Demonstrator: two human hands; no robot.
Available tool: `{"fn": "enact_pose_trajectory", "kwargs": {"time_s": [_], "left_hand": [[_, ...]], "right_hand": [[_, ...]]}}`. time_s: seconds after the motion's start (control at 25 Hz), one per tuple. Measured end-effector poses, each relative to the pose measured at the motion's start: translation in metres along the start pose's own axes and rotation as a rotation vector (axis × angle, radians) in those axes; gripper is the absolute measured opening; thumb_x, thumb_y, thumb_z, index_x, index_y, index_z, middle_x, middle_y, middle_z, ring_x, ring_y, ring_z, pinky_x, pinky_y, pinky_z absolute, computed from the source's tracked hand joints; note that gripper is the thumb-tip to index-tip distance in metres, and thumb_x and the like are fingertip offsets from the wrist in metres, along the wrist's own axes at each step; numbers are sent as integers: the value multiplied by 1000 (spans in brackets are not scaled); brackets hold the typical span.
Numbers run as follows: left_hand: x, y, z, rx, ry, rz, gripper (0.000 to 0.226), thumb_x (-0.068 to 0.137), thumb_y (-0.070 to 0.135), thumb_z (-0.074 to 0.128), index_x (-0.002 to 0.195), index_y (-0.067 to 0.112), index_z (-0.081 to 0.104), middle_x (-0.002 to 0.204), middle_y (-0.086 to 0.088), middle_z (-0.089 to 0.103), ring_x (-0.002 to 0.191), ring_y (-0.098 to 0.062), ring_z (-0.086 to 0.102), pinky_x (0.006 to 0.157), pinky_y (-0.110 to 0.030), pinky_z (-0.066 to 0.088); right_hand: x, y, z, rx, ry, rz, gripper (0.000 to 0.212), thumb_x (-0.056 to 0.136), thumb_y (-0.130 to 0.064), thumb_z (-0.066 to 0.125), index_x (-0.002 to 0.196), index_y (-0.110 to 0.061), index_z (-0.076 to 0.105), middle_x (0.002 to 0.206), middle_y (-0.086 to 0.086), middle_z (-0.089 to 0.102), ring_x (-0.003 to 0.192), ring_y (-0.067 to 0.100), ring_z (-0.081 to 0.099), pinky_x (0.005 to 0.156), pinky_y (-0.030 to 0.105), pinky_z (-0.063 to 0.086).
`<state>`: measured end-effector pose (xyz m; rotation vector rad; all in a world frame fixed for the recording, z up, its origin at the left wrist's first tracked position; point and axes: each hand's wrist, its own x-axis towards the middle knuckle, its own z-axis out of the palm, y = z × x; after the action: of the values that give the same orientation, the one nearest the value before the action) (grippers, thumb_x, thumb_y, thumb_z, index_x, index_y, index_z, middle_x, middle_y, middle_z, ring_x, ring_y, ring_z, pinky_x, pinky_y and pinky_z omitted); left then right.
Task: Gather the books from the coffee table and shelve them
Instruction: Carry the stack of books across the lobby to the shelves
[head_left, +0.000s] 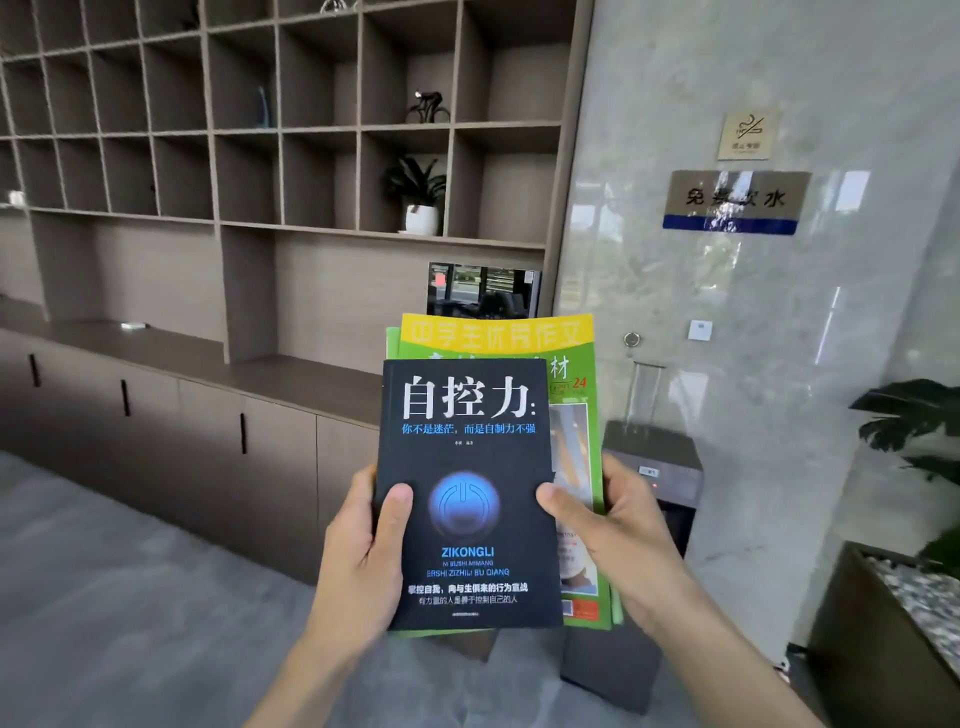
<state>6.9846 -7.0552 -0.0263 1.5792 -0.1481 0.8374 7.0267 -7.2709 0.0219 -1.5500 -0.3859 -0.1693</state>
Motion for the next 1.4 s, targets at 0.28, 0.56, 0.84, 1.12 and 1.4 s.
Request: {"fn": "enact_pose_trajectory", "kwargs": {"time_s": [0.28, 0.56, 0.84, 1.12, 1.4], "left_hand": [[155, -135, 14, 176, 82, -11, 21, 100, 24, 44, 113, 16, 59, 97, 25, 72, 86, 2, 68, 71, -8, 48], [347, -256, 6, 305, 247, 5, 25, 99, 36, 45, 113, 21, 59, 97, 21, 73, 86, -2, 70, 72, -15, 52], [489, -361, -69, 419, 391, -28, 28, 95, 35, 46, 116, 23, 60, 100, 16, 75, 92, -8, 71, 80, -28, 56], [640, -475, -191, 458, 456, 2, 24, 96, 31, 44, 113, 25, 60, 99, 21, 73, 90, -2, 69, 72, -10, 49], [797, -556, -308, 454, 453, 13, 16, 103, 20, 45, 110, 24, 59, 97, 20, 73, 86, 1, 67, 69, -8, 47]], "right_hand": [[211, 99, 49, 9, -136, 16, 22, 88, -4, 73, 106, -18, 75, 100, 3, 83, 97, 26, 78, 96, 54, 58], [450, 187, 141, 123, -304, 23, 26, 89, -3, 72, 108, -20, 75, 104, 1, 83, 99, 26, 78, 96, 52, 58], [620, 248, 277, 191, -489, 72, 24, 88, -5, 73, 108, -18, 74, 103, 5, 83, 98, 29, 79, 93, 56, 59], [769, 305, 460, 197, -534, 16, 24, 87, -4, 74, 107, -16, 74, 103, 9, 82, 103, 37, 76, 96, 55, 58], [901, 328, 624, 232, -543, 44, 22, 86, -5, 75, 104, -18, 75, 100, 6, 83, 98, 31, 78, 94, 50, 60]]}}
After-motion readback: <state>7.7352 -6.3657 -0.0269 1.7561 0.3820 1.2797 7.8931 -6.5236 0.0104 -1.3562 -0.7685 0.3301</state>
